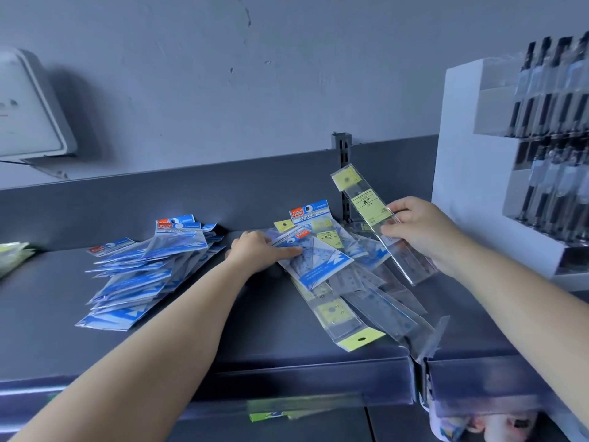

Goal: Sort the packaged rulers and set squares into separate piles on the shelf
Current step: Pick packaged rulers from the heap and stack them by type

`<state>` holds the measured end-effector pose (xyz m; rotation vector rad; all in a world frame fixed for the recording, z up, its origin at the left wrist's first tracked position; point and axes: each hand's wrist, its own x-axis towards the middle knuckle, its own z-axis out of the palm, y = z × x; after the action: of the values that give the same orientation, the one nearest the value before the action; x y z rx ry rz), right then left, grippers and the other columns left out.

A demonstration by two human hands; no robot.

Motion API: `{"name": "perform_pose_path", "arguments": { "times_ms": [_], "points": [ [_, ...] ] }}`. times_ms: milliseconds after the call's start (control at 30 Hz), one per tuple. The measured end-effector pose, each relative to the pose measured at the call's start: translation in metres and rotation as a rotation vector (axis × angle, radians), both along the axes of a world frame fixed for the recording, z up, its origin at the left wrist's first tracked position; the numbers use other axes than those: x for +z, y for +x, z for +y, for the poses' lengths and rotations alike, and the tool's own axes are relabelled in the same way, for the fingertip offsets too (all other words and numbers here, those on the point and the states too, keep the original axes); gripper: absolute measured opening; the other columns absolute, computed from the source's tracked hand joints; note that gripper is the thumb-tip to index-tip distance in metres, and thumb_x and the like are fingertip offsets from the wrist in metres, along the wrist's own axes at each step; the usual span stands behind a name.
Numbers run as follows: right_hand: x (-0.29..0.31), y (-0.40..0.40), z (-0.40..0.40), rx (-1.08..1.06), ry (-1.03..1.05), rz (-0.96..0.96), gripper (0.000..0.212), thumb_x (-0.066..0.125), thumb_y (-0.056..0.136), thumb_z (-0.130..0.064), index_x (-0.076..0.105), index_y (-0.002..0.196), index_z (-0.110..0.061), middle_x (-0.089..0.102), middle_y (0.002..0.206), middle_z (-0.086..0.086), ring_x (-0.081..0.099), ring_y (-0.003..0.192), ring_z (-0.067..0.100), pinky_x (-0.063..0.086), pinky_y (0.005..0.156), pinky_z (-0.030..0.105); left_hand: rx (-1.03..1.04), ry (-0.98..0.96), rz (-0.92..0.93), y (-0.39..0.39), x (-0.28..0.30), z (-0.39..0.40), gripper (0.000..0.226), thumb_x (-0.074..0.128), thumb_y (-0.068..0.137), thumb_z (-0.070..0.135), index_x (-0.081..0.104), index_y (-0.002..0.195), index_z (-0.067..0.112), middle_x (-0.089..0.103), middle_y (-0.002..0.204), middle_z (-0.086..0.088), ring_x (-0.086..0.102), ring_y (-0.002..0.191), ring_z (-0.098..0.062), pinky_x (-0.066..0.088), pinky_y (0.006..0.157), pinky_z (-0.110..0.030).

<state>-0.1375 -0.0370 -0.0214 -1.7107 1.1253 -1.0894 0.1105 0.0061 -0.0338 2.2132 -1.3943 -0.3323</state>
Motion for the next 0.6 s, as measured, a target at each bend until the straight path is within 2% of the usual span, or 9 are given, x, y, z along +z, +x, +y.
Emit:
{"name": "perform_pose_path", "arguments": {
  "times_ms": [67,133,200,333,433,533,600],
  "points": [
    [-0.001,0.0,0.0,0.016,0.006,-0.004,0.025,0.061,0.084,-0.001,0.053,0.104,-0.014,0.066,0.089,0.0,0.062,0.074,0.019,0.048,0.059,0.028,0.007,-0.027,0.094,0.002,0.0,0.001,0.035,0.075,0.067,0.054,0.059,0.062,0.024,0.058,0.081,-0.009,0.054,0.081,-0.023,0.035,0.06,-0.028],
    [-0.002,0.001,0.001,0.026,0.006,0.0,0.024,0.061,0.085,-0.002,0.053,0.104,-0.015,0.066,0.089,0.0,0.061,0.074,0.019,0.048,0.06,0.028,0.006,-0.069,0.172,0.004,0.0,0.001,0.033,0.077,0.071,0.046,0.062,0.066,0.016,0.053,0.072,-0.001,0.046,0.069,-0.017,0.031,0.056,-0.027],
    [-0.001,0.002,0.001,0.042,0.017,-0.014,0.025,0.06,0.086,-0.002,0.053,0.106,-0.014,0.066,0.091,0.002,0.06,0.075,0.02,0.048,0.06,0.028,0.008,-0.111,0.219,0.005,0.0,0.001,0.03,0.077,0.073,0.039,0.068,0.081,0.012,0.056,0.074,0.0,0.047,0.07,-0.017,0.031,0.056,-0.026],
    [0.001,0.005,0.003,0.052,0.03,-0.033,0.026,0.056,0.086,0.002,0.054,0.108,-0.012,0.065,0.089,0.003,0.058,0.078,0.02,0.047,0.059,0.027,0.008,-0.236,0.304,0.006,0.0,0.001,0.02,0.078,0.074,0.026,0.063,0.079,0.015,0.057,0.07,0.003,0.047,0.061,-0.009,0.035,0.055,-0.022],
    [0.004,0.006,0.006,0.043,0.053,-0.078,0.029,0.047,0.085,0.008,0.054,0.107,-0.011,0.063,0.082,0.002,0.055,0.074,0.016,0.045,0.057,0.026,0.012,-0.394,0.456,0.004,0.005,0.004,0.024,0.078,0.075,0.015,0.06,0.091,0.012,0.06,0.075,0.002,0.053,0.062,-0.008,0.044,0.06,-0.02],
    [0.011,0.006,0.011,0.019,0.054,-0.158,0.03,0.044,0.086,0.01,0.052,0.107,-0.01,0.062,0.081,0.003,0.053,0.072,0.015,0.043,0.056,0.026,-0.025,-0.52,0.75,-0.002,0.015,0.011,0.026,0.073,0.079,0.005,0.055,0.097,0.009,0.065,0.093,-0.01,0.063,0.071,-0.019,0.056,0.069,-0.034],
    [0.019,0.006,0.016,0.0,0.028,-0.205,0.03,0.044,0.086,0.01,0.05,0.107,-0.011,0.062,0.082,0.003,0.054,0.073,0.013,0.042,0.056,0.025,-0.055,-0.581,0.836,-0.004,0.023,0.017,0.02,0.07,0.081,0.005,0.055,0.093,0.011,0.066,0.096,-0.012,0.066,0.072,-0.022,0.059,0.067,-0.038]
  ]
}}
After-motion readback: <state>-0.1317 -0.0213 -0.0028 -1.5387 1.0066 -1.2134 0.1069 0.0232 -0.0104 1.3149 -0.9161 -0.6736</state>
